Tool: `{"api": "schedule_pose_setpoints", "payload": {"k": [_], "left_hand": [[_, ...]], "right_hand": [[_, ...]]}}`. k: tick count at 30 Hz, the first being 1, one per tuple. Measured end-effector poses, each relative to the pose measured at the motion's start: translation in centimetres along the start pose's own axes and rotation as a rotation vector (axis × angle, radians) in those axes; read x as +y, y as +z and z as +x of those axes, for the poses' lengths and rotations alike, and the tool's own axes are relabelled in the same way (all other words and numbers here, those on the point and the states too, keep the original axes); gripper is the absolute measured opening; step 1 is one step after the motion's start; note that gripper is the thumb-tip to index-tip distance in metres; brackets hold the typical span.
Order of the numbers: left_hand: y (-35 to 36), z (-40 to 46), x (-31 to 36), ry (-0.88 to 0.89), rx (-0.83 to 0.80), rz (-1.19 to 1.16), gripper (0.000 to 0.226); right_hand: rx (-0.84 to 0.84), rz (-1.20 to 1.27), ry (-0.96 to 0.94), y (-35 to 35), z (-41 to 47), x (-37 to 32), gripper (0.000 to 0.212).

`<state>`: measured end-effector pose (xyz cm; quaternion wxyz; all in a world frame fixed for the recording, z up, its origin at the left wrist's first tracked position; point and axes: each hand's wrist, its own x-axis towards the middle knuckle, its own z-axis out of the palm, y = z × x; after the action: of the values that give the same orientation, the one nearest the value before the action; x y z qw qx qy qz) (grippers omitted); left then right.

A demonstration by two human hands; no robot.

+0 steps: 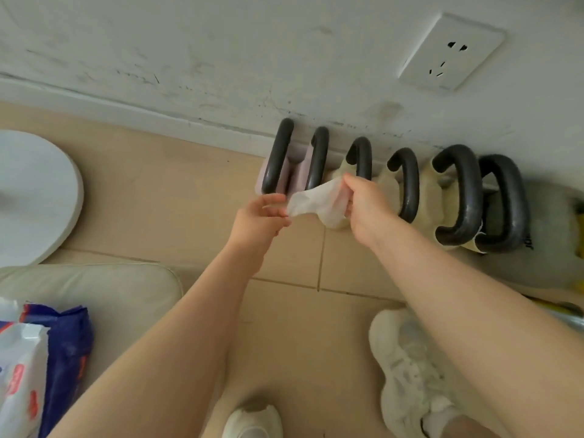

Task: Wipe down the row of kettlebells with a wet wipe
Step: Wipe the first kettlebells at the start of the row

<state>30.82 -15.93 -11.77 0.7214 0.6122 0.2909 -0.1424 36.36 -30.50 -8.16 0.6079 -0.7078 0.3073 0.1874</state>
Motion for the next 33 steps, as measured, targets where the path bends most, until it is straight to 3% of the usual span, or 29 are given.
{"api": "schedule_pose_setpoints", "payload": {"k": [5,9,12,15,17,19,22,28,33], "left_hand": [[-0.2,1.6,-0.1,-0.01,0.345,0.024,0.025],[0.4,4.0,1.2,0.079,0.437,-0.037,0.036],[0.3,5.4,2.0,0.012,0.381,-0.09,0.035],[-0.1,5.9,2.3,-0.042,0.27,-0.132,0.032],[-0.6,6.2,2.6,-0.051,0.243,-0.114,0.032],[-0.9,6.4,2.6,-0.06,0.23,-0.123,0.031],[-1.0,6.6,2.2,-0.047,0.236,-0.138,0.035],[-1.6,6.3,2.1,-0.07,0.236,-0.181,0.039],[-2.3,5.9,2.4,0.0,0.306,-0.112,0.033]], "right_hand": [[0.007,-0.012,0.028,1.1,2.0,-1.9,0.025],[0.104,-0.276,-0.279,3.2,3.7,-2.2,0.023],[0.03,-0.338,-0.328,6.3,4.1,-1.5,0.024],[-0.126,-0.111,-0.056,8.9,3.8,-1.2,0.017],[-0.138,0.067,0.06,9.8,4.3,-0.3,0.024],[-0.2,0.025,-0.014,9.5,5.2,1.4,0.034],[-0.339,-0.183,-0.166,8.6,5.4,3.6,0.025],[-0.196,-0.157,-0.303,10.2,4.9,5.5,0.014],[-0.054,0.016,-0.211,11.4,5.5,3.2,0.018]]}}
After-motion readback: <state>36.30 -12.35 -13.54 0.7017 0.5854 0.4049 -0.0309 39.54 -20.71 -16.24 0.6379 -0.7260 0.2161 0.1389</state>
